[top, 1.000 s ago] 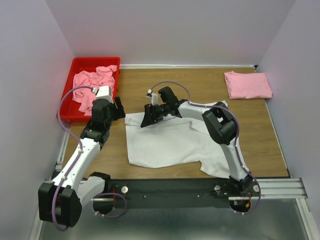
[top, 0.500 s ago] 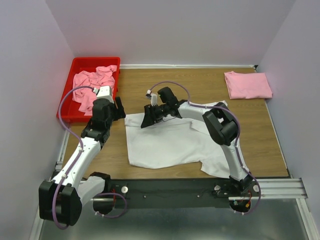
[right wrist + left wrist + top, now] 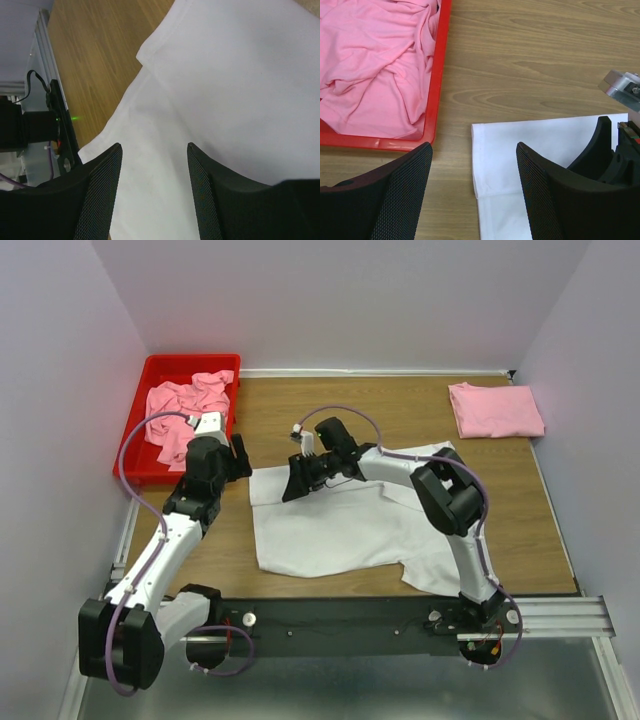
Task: Fold and stack the t-shirts
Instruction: Fold the tshirt
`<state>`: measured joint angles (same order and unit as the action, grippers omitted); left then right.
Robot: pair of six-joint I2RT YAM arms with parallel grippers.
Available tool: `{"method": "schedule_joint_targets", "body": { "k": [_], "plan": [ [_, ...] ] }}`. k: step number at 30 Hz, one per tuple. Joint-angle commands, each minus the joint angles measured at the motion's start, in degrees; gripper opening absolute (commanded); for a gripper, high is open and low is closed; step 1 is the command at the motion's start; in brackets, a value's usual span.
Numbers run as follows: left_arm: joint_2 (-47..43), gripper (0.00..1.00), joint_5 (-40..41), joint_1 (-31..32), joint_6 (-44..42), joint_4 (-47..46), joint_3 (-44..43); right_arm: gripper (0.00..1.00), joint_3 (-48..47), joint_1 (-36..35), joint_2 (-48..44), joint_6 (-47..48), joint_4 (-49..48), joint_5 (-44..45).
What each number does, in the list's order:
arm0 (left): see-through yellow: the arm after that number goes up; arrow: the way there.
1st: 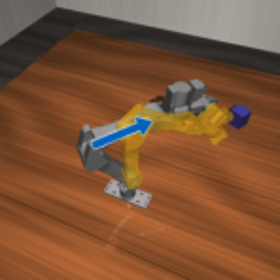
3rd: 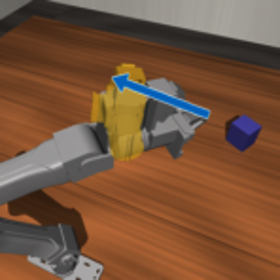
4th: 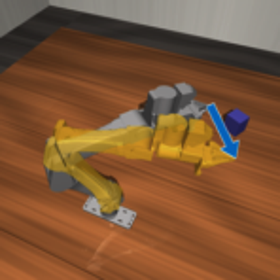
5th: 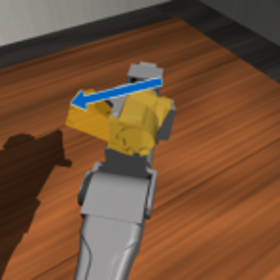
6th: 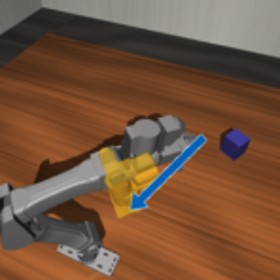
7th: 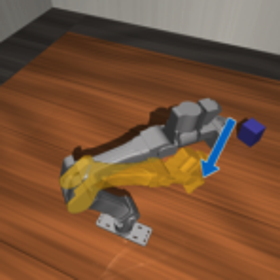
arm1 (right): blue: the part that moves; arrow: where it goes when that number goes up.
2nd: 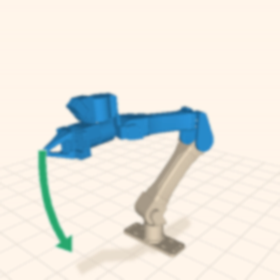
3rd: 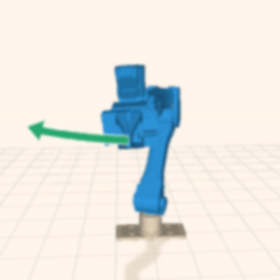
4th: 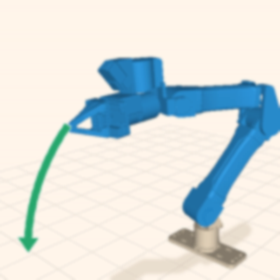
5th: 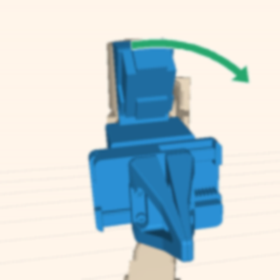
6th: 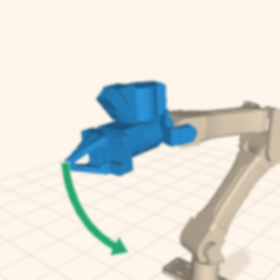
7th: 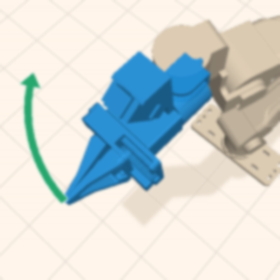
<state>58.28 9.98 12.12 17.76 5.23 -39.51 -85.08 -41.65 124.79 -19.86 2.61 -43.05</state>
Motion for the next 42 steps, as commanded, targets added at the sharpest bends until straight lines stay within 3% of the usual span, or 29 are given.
{"method": "schedule_joint_targets", "body": {
  "k": [1, 6, 13, 21, 29, 42],
  "plan": [
    [0.9, 0.76, -2.4, 0.3, -0.6, -1.4, 0.1, 0.61, 2.1, -0.6, -3.1, 1.0, 0.4, 2.7],
    [5.3, 0.73, -8.0, 0.9, 2.1, -1.3, -0.3, 0.57, 5.8, 2.9, -11.0, 0.3, 1.1, 10.3],
    [17.9, 0.66, -13.0, 2.6, 4.9, 0.4, -4.6, 0.49, 21.4, 23.6, -23.0, -2.8, 1.1, 17.0],
    [32.9, 0.61, -14.0, 2.7, 7.0, 2.8, -9.6, 0.43, 24.0, 43.7, -24.2, -5.4, 0.8, 22.4],
    [42.1, 0.58, -13.0, 2.5, 6.5, 6.0, -14.7, 0.22, 19.3, 50.8, -15.1, -6.8, -0.4, 24.6],
    [53.9, 0.50, -10.5, 0.0, 4.7, 13.7, -27.9, 0.19, 11.7, 53.7, -4.1, -6.2, -0.3, 25.7]
  ]
}}
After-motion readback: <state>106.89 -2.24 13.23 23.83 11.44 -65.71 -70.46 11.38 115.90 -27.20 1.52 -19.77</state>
